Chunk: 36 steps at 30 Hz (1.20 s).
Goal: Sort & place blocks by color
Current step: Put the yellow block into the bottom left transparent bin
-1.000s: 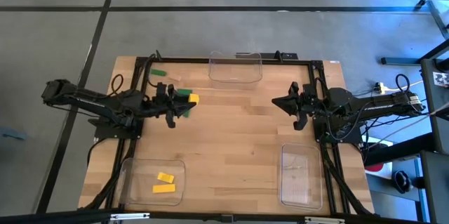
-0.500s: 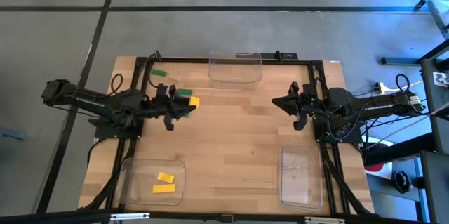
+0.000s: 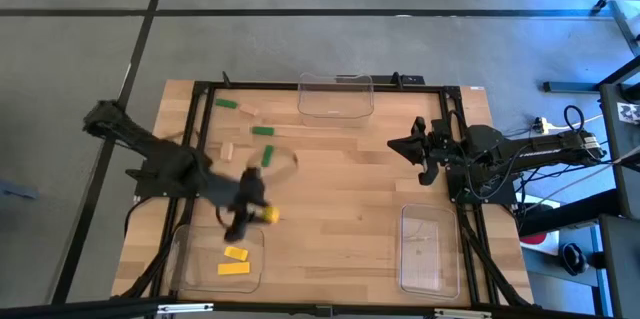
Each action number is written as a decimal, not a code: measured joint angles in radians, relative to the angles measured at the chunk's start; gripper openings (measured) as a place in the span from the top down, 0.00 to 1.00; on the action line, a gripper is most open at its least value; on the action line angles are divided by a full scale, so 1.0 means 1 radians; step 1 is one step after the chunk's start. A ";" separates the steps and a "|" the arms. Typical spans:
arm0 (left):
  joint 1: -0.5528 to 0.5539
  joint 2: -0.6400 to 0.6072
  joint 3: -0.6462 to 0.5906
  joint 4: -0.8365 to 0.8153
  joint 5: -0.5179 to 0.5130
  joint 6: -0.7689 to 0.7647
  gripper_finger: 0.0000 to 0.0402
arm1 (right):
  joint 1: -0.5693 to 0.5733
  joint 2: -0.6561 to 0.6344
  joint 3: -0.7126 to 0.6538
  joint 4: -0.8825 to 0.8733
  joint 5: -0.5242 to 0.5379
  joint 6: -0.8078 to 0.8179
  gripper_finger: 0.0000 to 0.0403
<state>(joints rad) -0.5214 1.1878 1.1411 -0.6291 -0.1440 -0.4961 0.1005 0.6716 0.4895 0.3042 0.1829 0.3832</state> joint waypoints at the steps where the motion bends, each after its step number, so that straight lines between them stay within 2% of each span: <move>1: -0.033 0.038 0.031 -0.077 0.024 -0.018 0.70 | 0.000 0.000 0.000 0.000 0.000 0.000 0.98; 3: -0.097 0.110 0.071 -0.193 0.067 -0.058 0.70 | 0.000 0.000 0.000 0.000 0.000 0.000 0.98; 6: -0.187 0.187 0.084 -0.275 0.130 -0.127 0.70 | 0.000 0.000 0.000 0.000 0.000 -0.001 0.98; 12: -0.351 0.287 0.012 -0.268 0.163 -0.248 0.70 | 0.000 0.000 0.000 -0.008 0.000 -0.003 0.98; 17: -0.436 0.333 -0.104 -0.173 0.218 -0.320 0.70 | 0.000 0.000 0.000 -0.044 0.000 0.000 0.98; 25: -0.452 0.345 -0.260 -0.151 0.187 -0.433 0.70 | 0.000 0.000 0.000 -0.048 0.005 -0.001 0.98; 27: -0.453 0.344 -0.284 -0.102 0.188 -0.439 0.70 | 0.000 0.000 0.000 -0.048 0.006 -0.001 0.98; 34: -0.453 0.344 -0.308 -0.018 0.189 -0.450 0.70 | 0.000 0.000 0.000 -0.048 0.008 -0.002 0.98; 36: -0.453 0.344 -0.308 -0.018 0.181 -0.465 0.67 | 0.000 0.000 0.000 -0.048 0.008 -0.002 0.98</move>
<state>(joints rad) -0.9744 1.5314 0.8330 -0.6468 0.0374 -0.9612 0.1005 0.6720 0.4892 0.2565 0.1905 0.3809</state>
